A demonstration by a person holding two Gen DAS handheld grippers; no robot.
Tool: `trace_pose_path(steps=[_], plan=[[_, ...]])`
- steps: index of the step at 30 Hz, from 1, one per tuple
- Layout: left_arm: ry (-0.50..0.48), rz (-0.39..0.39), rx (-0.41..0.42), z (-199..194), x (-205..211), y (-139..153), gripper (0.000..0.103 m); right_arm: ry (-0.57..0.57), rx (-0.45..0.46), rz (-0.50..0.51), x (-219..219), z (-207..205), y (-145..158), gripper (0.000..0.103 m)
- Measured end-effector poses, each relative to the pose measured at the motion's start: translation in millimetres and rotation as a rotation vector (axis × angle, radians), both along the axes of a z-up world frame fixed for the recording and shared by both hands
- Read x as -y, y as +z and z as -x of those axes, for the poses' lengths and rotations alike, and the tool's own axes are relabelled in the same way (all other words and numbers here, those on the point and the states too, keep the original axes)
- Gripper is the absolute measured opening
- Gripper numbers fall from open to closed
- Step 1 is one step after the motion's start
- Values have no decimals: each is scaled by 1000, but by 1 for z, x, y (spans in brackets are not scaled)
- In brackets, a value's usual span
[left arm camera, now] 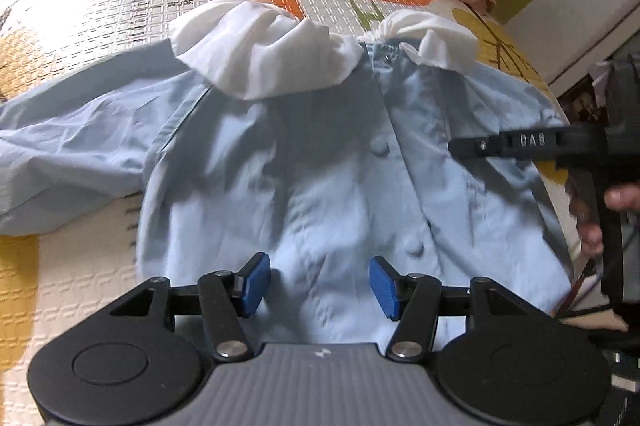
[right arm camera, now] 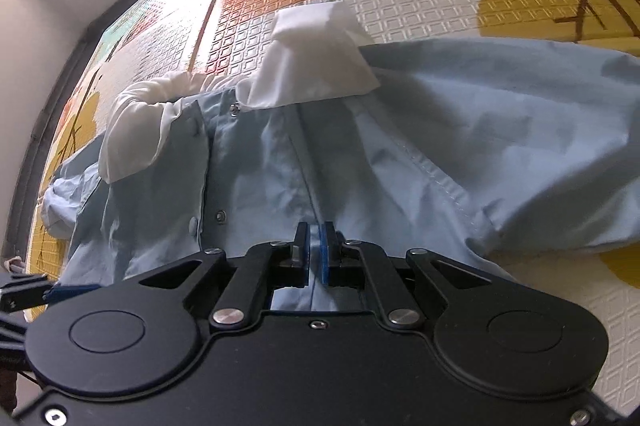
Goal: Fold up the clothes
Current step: 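Pinch the placket below the collar with the right gripper while the left gripper pinches beside it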
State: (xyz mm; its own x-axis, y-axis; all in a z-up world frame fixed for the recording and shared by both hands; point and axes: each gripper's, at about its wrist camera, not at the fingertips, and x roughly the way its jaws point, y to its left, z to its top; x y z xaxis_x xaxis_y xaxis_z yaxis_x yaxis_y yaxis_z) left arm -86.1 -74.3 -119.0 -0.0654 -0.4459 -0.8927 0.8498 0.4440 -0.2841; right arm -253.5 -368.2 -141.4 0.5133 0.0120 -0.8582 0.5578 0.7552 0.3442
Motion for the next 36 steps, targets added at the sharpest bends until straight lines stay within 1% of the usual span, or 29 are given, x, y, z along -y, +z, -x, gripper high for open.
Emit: trace_pose_path(steps=[4, 5, 7, 11, 14, 20, 24, 27, 32, 36], plan=[[-3, 6, -3, 2, -16, 9, 58, 45, 24, -29, -8, -2, 7, 5], [0, 12, -9, 1, -18, 11, 59, 62, 32, -33, -12, -5, 9, 7], [2, 23, -15, 1, -22, 13, 59, 96, 47, -40, -21, -11, 12, 15], [-28, 72, -34, 8, -19, 20, 59, 150, 58, -43, -36, -27, 13, 16], [-92, 109, -62, 18, -11, 24, 61, 166, 57, -48, -43, -38, 11, 19], [-246, 122, -66, 48, 13, 21, 63, 179, 42, -65, -46, -55, 2, 20], [-322, 103, -81, 62, 26, 14, 64, 183, 40, -68, -48, -61, -1, 20], [-371, 82, -76, 71, 31, 9, 66, 181, 42, -75, -49, -62, -2, 20], [-400, 37, -51, 77, 33, 2, 66, 180, 44, -75, -49, -62, -2, 19], [-415, -12, -5, 79, 36, -6, 66, 178, 42, -57, -49, -62, -1, 14]])
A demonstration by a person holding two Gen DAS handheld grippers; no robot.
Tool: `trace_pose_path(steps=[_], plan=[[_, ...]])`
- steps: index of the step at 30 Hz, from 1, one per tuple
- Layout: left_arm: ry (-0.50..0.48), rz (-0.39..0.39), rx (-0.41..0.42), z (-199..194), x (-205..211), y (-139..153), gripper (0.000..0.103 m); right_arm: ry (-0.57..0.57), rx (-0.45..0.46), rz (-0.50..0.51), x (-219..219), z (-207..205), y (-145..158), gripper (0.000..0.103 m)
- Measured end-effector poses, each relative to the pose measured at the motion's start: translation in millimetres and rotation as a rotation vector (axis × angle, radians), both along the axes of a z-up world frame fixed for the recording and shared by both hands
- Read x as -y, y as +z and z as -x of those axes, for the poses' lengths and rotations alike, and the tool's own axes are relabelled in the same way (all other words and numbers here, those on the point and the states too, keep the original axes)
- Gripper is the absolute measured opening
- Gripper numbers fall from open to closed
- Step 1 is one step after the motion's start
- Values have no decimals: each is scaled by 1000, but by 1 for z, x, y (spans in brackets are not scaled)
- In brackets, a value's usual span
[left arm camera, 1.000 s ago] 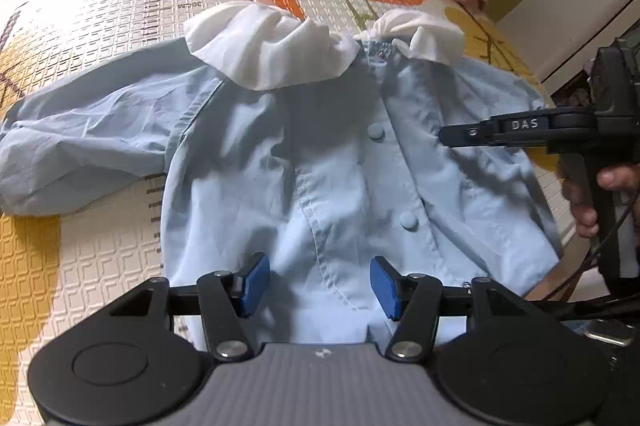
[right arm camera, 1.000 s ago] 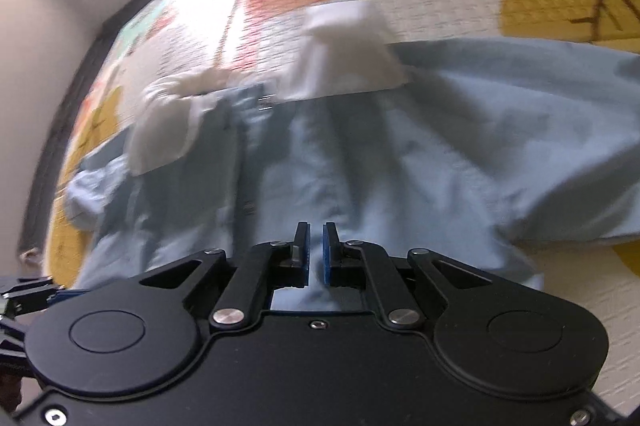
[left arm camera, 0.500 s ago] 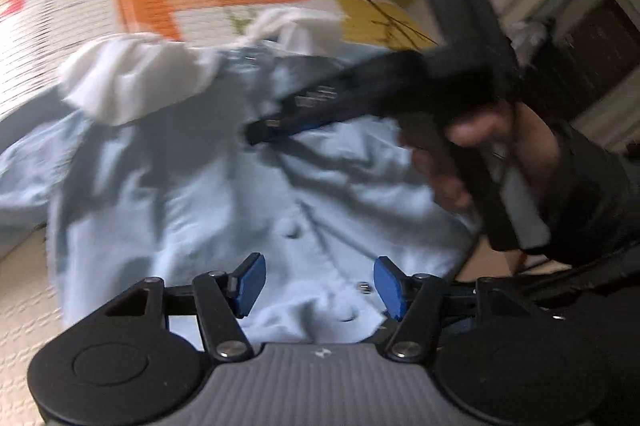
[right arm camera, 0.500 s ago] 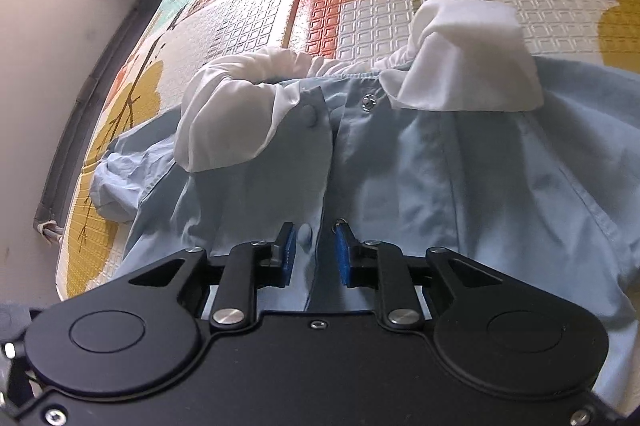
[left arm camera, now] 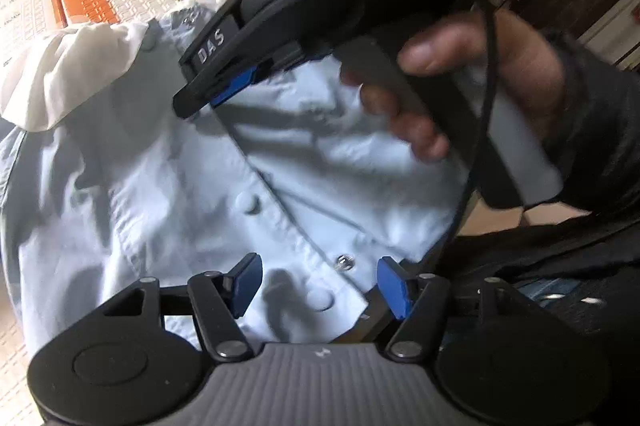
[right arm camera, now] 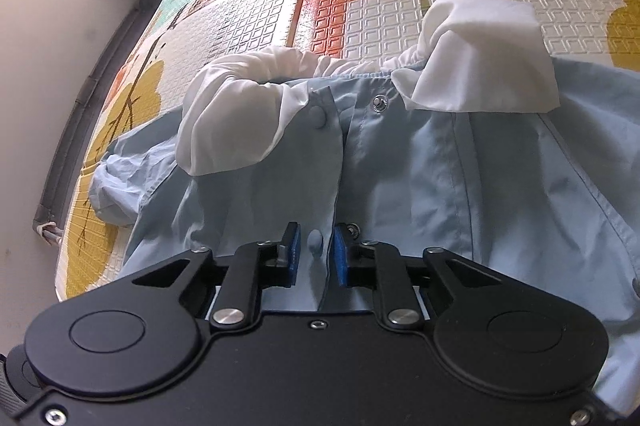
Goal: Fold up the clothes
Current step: 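Pinch the placket below the collar with the right gripper while the left gripper pinches beside it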
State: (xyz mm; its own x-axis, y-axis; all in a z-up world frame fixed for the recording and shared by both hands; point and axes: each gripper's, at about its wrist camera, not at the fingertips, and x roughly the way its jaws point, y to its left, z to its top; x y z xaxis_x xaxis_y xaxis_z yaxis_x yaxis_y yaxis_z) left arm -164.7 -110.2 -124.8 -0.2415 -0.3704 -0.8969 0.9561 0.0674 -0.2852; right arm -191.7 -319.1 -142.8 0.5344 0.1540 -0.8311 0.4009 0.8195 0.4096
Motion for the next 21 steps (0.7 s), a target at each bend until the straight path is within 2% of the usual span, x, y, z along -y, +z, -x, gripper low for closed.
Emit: trace_pose_path(steps=[2, 4, 6, 7, 9, 10, 16, 19, 21], plan=[[1, -8, 19, 1, 0, -3, 63, -1, 2, 7, 0, 1, 0, 11], [3, -12, 24, 0, 0, -5, 55, 0, 8, 7, 0, 2, 1, 8], [6, -12, 13, -3, -1, -5, 40, 3, 19, 10, 0, 3, 4, 6], [12, -9, 5, -5, -1, -5, 38, 4, 25, 11, 0, 4, 6, 5], [26, -8, -11, -8, -1, -3, 22, 5, 37, 13, 0, 4, 10, 4], [33, -6, -17, -10, -1, -1, 20, 5, 43, 14, 0, 5, 12, 4], [54, 32, -58, -18, 1, 12, 17, 1, 94, 14, 4, 7, 30, 4], [55, 34, -51, -19, 2, 12, 17, -9, 90, 24, 7, 6, 32, 4], [55, 35, -40, -18, 3, 12, 24, -31, 48, 14, 11, 4, 27, 9]])
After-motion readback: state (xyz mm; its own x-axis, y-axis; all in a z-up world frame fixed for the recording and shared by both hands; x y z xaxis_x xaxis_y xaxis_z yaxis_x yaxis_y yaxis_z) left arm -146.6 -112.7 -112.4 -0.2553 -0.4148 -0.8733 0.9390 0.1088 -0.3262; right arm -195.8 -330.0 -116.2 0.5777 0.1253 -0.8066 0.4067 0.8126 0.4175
